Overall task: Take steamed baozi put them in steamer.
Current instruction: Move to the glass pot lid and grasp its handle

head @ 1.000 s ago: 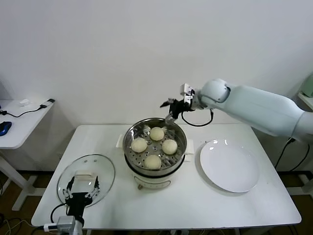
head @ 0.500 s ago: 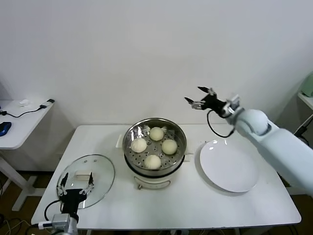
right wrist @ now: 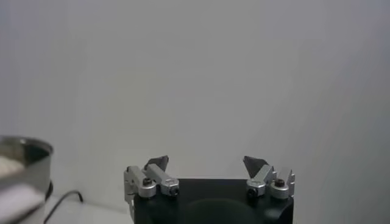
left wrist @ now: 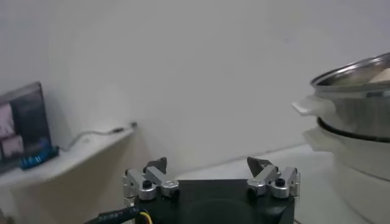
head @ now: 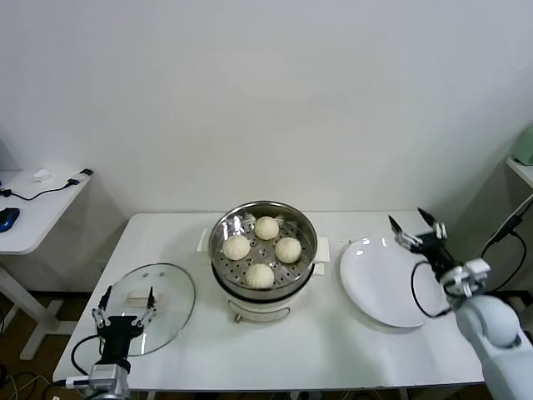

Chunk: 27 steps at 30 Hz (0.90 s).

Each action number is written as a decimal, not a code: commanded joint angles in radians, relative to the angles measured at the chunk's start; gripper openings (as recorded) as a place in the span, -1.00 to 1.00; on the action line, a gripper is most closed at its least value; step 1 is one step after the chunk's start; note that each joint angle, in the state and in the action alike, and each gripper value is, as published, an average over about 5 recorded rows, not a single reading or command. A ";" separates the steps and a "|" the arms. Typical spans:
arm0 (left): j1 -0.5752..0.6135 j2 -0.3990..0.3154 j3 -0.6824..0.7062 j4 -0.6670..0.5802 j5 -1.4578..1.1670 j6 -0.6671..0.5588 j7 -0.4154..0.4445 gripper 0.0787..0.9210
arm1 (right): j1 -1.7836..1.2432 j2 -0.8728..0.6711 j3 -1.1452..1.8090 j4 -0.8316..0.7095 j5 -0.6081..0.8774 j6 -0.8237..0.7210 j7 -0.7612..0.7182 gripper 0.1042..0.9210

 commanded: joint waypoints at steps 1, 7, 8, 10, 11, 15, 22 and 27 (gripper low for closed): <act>-0.024 0.046 -0.015 0.175 0.638 -0.191 -0.331 0.77 | -0.335 0.216 0.215 0.025 -0.075 0.150 0.004 0.76; -0.008 0.153 -0.011 0.307 0.961 -0.165 -0.369 0.77 | -0.327 0.268 0.168 -0.004 -0.142 0.164 0.030 0.76; -0.008 0.167 -0.005 0.335 0.999 -0.156 -0.374 0.77 | -0.324 0.272 0.163 -0.006 -0.145 0.159 0.035 0.76; -0.016 0.181 0.007 0.386 1.044 -0.137 -0.381 0.77 | -0.321 0.278 0.154 -0.004 -0.148 0.147 0.043 0.76; -0.022 0.184 0.012 0.411 1.058 -0.131 -0.385 0.77 | -0.321 0.281 0.151 -0.003 -0.149 0.143 0.045 0.76; -0.056 0.172 0.023 0.476 1.085 -0.115 -0.393 0.77 | -0.323 0.289 0.143 -0.005 -0.156 0.138 0.052 0.76; -0.121 0.149 0.022 0.520 1.131 -0.041 -0.385 0.77 | -0.332 0.290 0.151 -0.004 -0.156 0.145 0.055 0.76; -0.150 0.148 0.021 0.505 1.132 -0.016 -0.362 0.77 | -0.338 0.287 0.156 -0.011 -0.155 0.152 0.054 0.76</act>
